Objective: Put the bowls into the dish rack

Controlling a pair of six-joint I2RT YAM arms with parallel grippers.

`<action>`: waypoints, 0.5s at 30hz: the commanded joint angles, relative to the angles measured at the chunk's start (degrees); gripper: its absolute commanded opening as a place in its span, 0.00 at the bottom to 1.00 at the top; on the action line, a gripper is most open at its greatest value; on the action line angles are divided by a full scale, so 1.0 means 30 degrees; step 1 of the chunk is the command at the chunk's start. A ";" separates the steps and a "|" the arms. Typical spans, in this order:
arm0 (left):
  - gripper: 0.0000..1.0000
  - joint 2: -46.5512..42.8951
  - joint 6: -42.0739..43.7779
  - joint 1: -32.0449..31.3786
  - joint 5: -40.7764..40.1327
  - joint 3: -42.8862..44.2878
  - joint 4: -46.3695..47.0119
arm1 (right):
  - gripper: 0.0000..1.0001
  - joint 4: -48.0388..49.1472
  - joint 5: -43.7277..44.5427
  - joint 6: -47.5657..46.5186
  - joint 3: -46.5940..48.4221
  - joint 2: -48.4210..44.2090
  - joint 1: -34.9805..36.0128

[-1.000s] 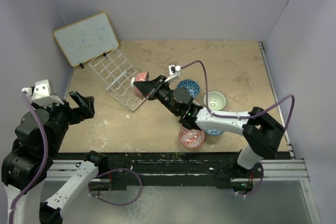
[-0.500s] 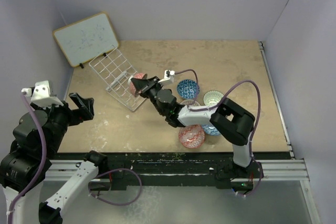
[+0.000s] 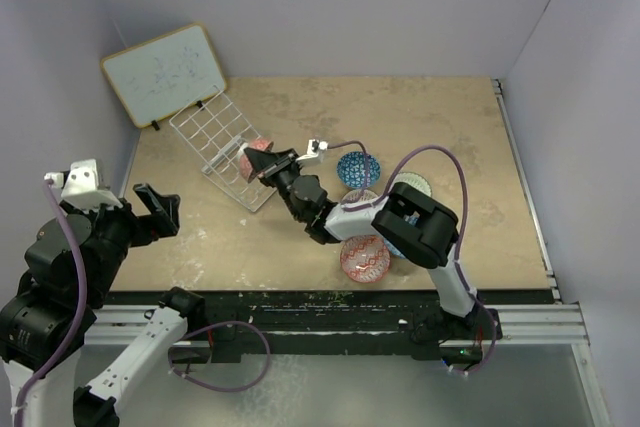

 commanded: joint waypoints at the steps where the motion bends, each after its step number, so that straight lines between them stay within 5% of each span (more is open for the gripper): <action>1: 0.99 -0.0130 0.0249 0.0039 0.0316 0.0719 -0.0009 | 0.00 0.2634 0.0907 0.0688 0.1605 -0.0093 0.0173; 15: 0.99 -0.0414 0.0287 0.0025 0.0592 0.0666 -0.0271 | 0.00 0.3785 0.2543 0.1926 0.2285 0.1791 0.0405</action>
